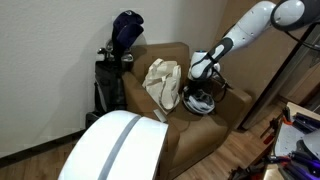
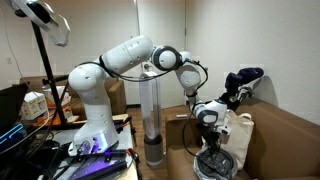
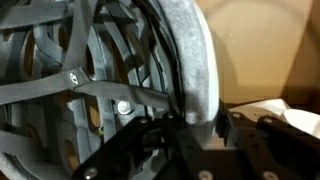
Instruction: Move the white object from one arm of the couch to the other,put the remote on the left arm of the couch and then move the helmet to the corner
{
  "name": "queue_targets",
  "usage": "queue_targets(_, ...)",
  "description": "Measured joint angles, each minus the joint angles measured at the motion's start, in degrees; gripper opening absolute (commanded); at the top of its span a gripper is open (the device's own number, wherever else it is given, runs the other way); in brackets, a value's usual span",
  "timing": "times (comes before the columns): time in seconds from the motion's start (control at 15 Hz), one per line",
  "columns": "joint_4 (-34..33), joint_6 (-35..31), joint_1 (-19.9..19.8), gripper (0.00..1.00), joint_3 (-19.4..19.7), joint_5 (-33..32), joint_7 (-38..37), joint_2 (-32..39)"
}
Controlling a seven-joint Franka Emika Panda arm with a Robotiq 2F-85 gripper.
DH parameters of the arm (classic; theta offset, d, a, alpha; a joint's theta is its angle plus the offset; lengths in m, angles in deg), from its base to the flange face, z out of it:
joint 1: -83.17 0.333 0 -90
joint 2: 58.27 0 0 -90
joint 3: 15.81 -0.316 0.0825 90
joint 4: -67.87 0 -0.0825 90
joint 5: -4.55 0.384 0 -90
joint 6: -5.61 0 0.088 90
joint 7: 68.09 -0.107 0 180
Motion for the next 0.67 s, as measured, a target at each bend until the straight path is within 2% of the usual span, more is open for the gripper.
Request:
queue_targets(0.27, 2.95, 0.19, 0.15, 0.13, -1.15, 0.00, 0.53, -4.17)
queue_targets(0.67, 10.14, 3.15, 1.56, 0.13, 0.08, -0.28, 0.53, -11.41)
